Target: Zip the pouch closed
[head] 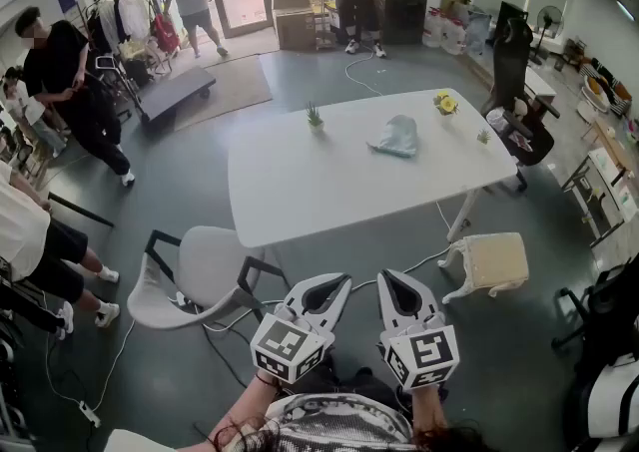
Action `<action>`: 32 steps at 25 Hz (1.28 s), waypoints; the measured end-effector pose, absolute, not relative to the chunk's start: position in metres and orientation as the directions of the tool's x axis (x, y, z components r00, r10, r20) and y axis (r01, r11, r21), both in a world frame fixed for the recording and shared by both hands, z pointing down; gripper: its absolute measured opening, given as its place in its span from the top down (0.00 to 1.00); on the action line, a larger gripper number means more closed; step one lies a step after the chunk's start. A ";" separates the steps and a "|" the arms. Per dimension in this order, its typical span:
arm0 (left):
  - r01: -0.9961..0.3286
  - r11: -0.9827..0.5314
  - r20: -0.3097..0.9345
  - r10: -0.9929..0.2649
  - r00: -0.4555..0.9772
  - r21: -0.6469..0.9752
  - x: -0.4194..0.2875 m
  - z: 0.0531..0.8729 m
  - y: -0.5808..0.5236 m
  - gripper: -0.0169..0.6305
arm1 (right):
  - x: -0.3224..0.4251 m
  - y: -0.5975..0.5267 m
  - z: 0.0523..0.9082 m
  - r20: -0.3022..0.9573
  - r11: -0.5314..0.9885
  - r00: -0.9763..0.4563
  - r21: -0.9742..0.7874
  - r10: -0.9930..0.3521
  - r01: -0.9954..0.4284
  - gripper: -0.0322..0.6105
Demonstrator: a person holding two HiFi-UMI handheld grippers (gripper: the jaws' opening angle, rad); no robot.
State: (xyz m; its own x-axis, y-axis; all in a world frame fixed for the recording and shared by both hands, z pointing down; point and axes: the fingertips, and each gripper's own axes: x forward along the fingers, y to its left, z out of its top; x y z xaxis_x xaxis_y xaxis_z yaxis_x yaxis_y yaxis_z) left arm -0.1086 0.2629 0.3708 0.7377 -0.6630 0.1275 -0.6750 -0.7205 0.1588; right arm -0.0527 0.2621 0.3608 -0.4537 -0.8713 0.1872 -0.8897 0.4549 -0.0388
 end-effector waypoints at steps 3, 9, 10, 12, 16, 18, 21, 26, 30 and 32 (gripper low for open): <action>-0.674 -0.721 0.129 -0.662 0.739 0.163 -0.112 0.372 0.261 0.95 | -0.054 0.261 0.362 0.177 0.449 -0.453 -0.062 -0.874 -0.891 0.96; -0.659 -0.733 0.137 -0.645 0.752 0.168 -0.115 0.376 0.253 0.95 | -0.053 0.251 0.370 0.179 0.413 -0.426 -0.106 -0.887 -0.905 0.96; -0.655 -0.736 0.135 -0.641 0.755 0.169 -0.117 0.376 0.251 0.95 | -0.053 0.249 0.370 0.178 0.406 -0.419 -0.106 -0.890 -0.907 0.96; -0.648 -0.743 0.131 -0.634 0.762 0.169 -0.120 0.375 0.247 0.95 | -0.056 0.246 0.369 0.173 0.397 -0.409 -0.099 -0.896 -0.912 0.96; -0.628 -0.759 0.119 -0.617 0.778 0.170 -0.126 0.376 0.238 0.95 | -0.062 0.240 0.369 0.164 0.377 -0.386 -0.084 -0.908 -0.922 0.96; -0.616 -0.769 0.111 -0.607 0.787 0.170 -0.127 0.376 0.232 0.95 | -0.065 0.237 0.370 0.163 0.365 -0.373 -0.079 -0.913 -0.928 0.96; -0.595 -0.784 0.108 -0.585 0.803 0.176 -0.124 0.377 0.227 0.95 | -0.065 0.236 0.371 0.170 0.346 -0.354 -0.074 -0.920 -0.935 0.96; -0.577 -0.795 0.114 -0.566 0.816 0.188 -0.115 0.383 0.213 0.95 | -0.055 0.221 0.377 0.179 0.331 -0.340 -0.081 -0.923 -0.940 0.96; -0.576 -0.795 0.128 -0.561 0.818 0.191 -0.105 0.393 0.192 0.95 | -0.043 0.197 0.387 0.187 0.330 -0.343 -0.098 -0.921 -0.939 0.96; -0.582 -0.790 0.133 -0.566 0.813 0.193 -0.098 0.395 0.176 0.95 | -0.037 0.179 0.390 0.189 0.339 -0.352 -0.102 -0.917 -0.935 0.96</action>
